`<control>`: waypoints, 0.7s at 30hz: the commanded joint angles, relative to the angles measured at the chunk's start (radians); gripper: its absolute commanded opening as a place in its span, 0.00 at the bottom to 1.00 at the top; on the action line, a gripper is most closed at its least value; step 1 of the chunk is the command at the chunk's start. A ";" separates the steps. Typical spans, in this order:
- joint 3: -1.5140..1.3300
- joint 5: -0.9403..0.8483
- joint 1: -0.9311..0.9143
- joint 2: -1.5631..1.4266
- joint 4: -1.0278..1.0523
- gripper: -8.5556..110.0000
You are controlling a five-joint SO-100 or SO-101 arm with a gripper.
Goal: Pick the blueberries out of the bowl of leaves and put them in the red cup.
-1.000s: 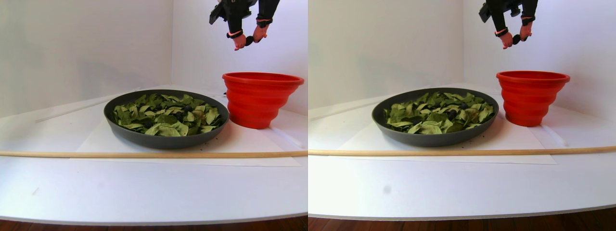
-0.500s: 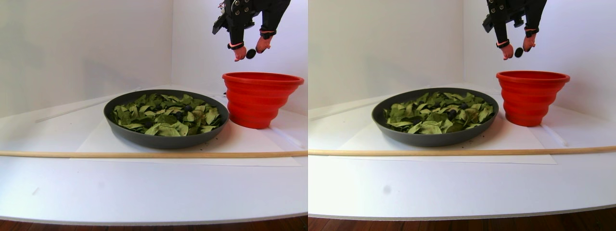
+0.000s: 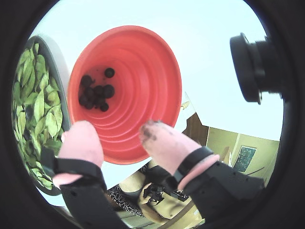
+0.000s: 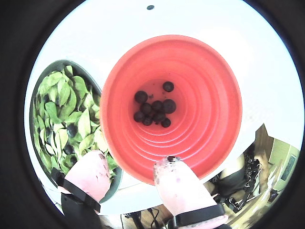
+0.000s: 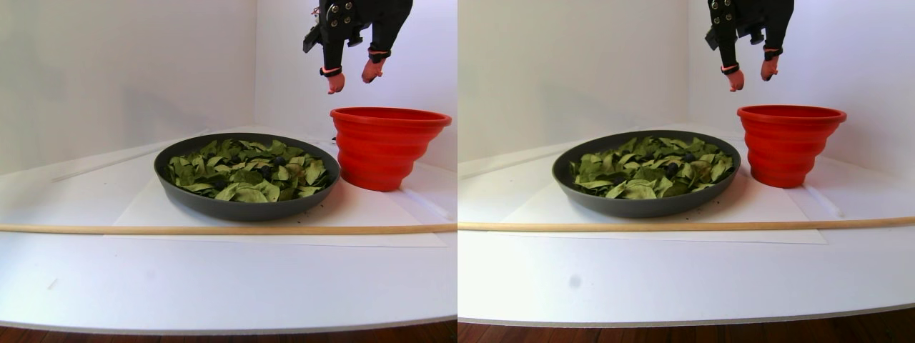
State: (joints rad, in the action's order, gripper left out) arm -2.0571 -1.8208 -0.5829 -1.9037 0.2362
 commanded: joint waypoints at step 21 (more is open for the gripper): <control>-0.064 0.103 0.144 -0.149 0.023 0.22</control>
State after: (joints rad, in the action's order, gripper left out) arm -2.1353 -1.7319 -0.4403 -1.9758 0.2546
